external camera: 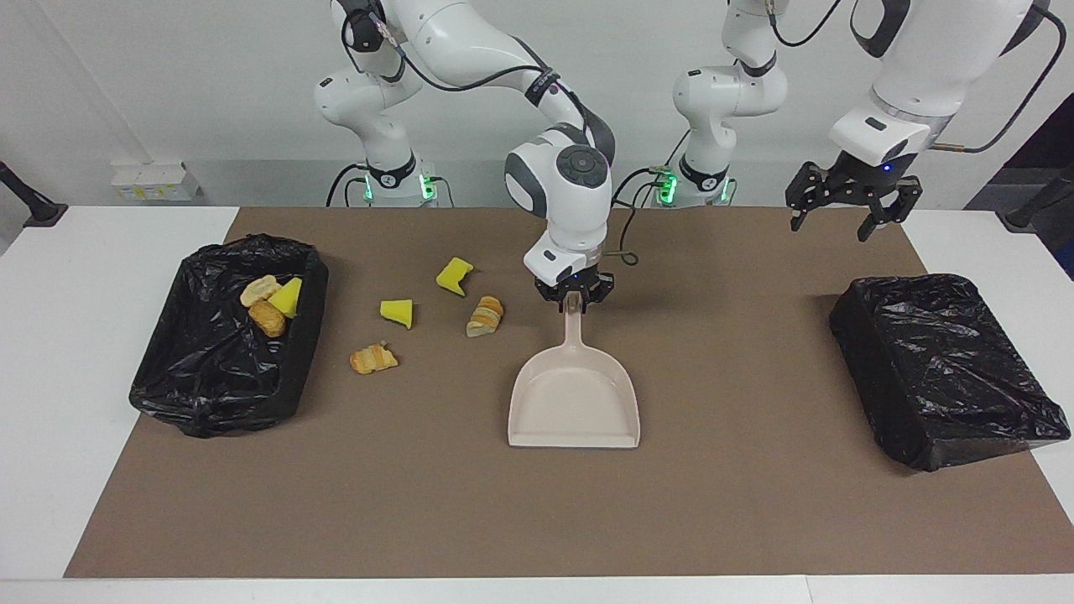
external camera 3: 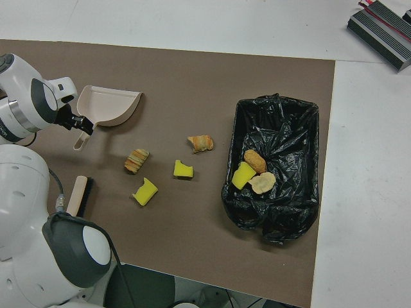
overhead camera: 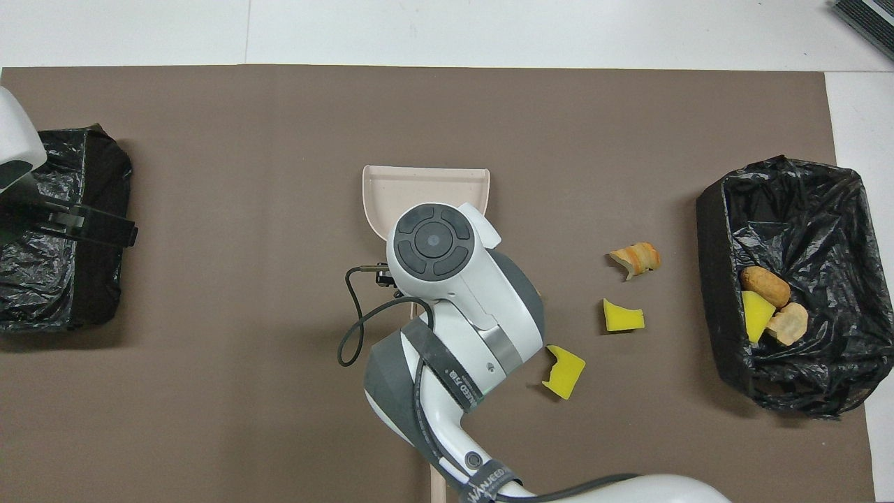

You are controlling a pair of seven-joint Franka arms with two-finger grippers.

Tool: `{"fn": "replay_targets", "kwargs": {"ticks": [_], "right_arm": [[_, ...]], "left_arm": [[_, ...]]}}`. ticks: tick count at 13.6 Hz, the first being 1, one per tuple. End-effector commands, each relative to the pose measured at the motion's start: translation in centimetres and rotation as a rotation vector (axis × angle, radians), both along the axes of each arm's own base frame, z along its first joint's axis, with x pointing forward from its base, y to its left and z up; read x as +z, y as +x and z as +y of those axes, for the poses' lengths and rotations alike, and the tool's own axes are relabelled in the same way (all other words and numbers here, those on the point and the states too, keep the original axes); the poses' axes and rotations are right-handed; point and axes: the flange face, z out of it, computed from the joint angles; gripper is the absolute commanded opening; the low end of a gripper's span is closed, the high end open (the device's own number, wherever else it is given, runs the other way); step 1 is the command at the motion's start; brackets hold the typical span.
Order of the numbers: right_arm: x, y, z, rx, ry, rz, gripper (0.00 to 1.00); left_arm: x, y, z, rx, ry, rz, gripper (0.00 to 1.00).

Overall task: Sweep and dump trash in bin
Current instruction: 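Set the dustpan back on the table with the right gripper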

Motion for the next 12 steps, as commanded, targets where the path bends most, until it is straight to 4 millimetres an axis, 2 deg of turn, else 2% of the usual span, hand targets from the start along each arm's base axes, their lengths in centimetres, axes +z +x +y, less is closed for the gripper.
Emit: {"fn": "replay_targets", "kwargs": {"ticks": [1,2,4,6,7,10,12], "right_arm": [[2.2,-5.1,-0.7,0.016,0.005,0.041,1.0],[1.6,-7.3,-0.7,0.002,0.014,0.084,1.0],[0.3,-10.1,-1.6,-0.052,0.028,0.159,1.0],[-0.8,-14.7,-1.5,-0.014,0.024,0.202,1.0],[-1.2,-16.4,-2.1,-0.024,0.019,0.219,1.0],[-2.4,-21.8,-2.0,-0.034,0.014,0.23,1.0],[-4.9,-24.9,-0.7,-0.046,-0.001,0.217,1.0]], "left_arm": [[0.2,0.2,0.0,-0.006,-0.011,0.001,1.0],[0.2,0.2,-0.1,-0.002,-0.012,0.001,1.0],[0.1,0.1,-0.1,-0.002,-0.011,0.008,1.0],[0.2,0.1,-0.1,-0.001,-0.011,0.004,1.0],[0.3,0.0,-0.1,-0.002,-0.011,0.005,1.0],[0.5,-0.1,-0.6,-0.014,-0.012,-0.007,1.0],[0.5,-0.1,-1.1,-0.026,-0.01,-0.009,1.0]]}}
